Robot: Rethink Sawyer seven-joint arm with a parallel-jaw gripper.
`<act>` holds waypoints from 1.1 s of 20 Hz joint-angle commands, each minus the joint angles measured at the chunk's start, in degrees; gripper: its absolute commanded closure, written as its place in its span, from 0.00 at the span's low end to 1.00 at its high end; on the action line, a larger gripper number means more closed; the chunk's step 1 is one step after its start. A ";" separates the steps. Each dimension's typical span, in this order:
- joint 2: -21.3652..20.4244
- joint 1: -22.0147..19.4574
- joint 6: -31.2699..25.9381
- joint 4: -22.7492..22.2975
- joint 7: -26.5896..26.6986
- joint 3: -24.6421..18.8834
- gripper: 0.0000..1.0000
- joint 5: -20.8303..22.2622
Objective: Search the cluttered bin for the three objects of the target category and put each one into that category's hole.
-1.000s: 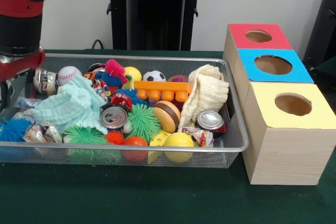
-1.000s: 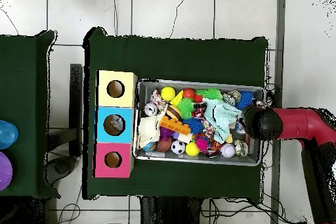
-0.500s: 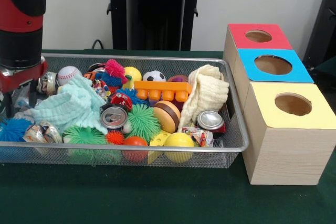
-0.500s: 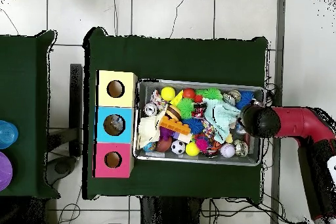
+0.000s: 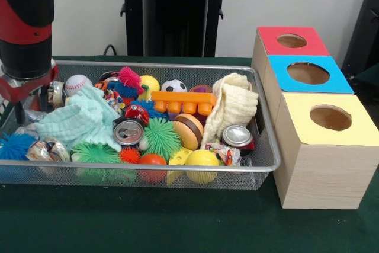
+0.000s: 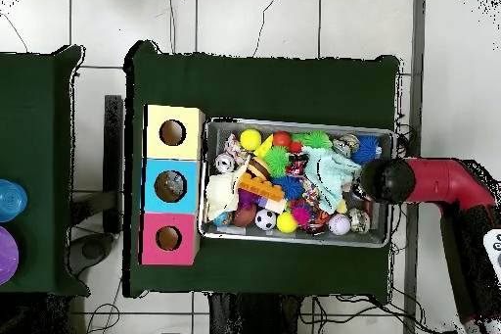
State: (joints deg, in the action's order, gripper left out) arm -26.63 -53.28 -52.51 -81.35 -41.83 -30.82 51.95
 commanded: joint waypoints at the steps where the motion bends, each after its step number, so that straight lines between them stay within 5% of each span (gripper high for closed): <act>1: -0.34 1.46 -11.03 4.26 17.16 1.25 0.00 1.19; 8: -1.62 1.51 -13.42 4.78 17.24 1.52 0.00 2.91; 22: 1.33 -0.11 -8.02 3.68 18.94 -1.13 0.00 3.14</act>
State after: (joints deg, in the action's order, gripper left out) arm -27.82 -52.59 -61.42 -78.78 -41.83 -30.40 51.97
